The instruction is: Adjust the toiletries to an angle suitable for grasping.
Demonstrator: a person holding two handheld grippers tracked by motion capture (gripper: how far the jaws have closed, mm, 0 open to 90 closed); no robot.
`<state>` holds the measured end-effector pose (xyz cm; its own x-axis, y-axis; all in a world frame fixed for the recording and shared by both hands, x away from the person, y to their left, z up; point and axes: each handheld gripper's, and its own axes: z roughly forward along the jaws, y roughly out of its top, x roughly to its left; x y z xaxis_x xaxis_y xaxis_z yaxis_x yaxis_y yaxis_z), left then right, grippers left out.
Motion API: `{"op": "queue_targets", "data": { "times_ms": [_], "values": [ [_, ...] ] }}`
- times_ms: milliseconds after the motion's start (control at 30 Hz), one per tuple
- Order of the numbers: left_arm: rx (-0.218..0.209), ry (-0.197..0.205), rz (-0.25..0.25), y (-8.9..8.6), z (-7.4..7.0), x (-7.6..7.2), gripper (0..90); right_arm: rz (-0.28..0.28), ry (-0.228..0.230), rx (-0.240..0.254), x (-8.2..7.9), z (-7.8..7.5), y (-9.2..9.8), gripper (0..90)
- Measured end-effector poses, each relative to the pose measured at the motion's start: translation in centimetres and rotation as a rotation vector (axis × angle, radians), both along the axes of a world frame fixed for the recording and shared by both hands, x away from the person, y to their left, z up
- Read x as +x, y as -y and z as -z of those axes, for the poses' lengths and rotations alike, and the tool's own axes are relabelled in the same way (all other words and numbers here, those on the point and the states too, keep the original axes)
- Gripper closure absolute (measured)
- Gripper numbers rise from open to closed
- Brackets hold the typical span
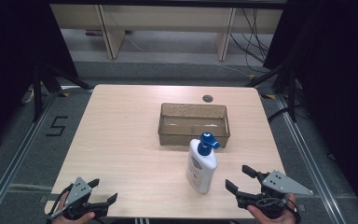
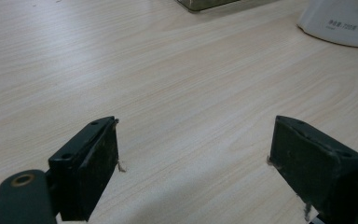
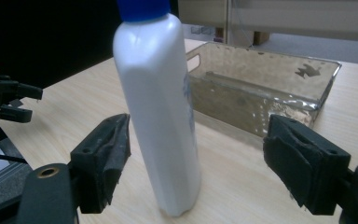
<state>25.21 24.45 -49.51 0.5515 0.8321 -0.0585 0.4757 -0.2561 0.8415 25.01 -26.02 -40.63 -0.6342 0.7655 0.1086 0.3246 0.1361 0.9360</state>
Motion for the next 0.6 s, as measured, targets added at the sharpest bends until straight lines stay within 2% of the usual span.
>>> {"op": "queue_targets", "data": {
  "times_ms": [33,67,133,267,500,533,600],
  "values": [
    [0.005,-0.001,0.004,-0.1,0.0,0.0,14.9,0.006,-0.004,-0.013,-0.1,-0.3,-0.1,23.3],
    [0.007,0.000,0.007,-0.1,0.0,0.0,14.9,-0.004,0.007,-0.001,0.1,-0.4,-0.3,23.3],
    [-0.001,0.002,0.003,-0.1,0.0,0.0,14.9,-0.006,-0.001,-0.008,0.1,-0.9,-0.6,23.3],
    [0.002,0.001,0.006,-0.1,0.0,0.0,14.9,-0.016,0.024,-0.007,0.3,-1.5,-1.1,23.3],
    [-0.006,0.004,0.000,0.0,0.0,0.0,14.9,-0.041,0.020,-0.002,0.3,-2.1,-1.9,23.3],
    [-0.012,0.006,-0.003,0.0,0.0,0.0,14.9,-0.050,0.031,0.005,0.4,-2.2,-2.1,23.3],
    [-0.006,0.004,0.000,0.0,0.0,0.0,14.9,-0.051,0.059,-0.011,0.6,-2.4,-2.2,23.9]
  ]
}}
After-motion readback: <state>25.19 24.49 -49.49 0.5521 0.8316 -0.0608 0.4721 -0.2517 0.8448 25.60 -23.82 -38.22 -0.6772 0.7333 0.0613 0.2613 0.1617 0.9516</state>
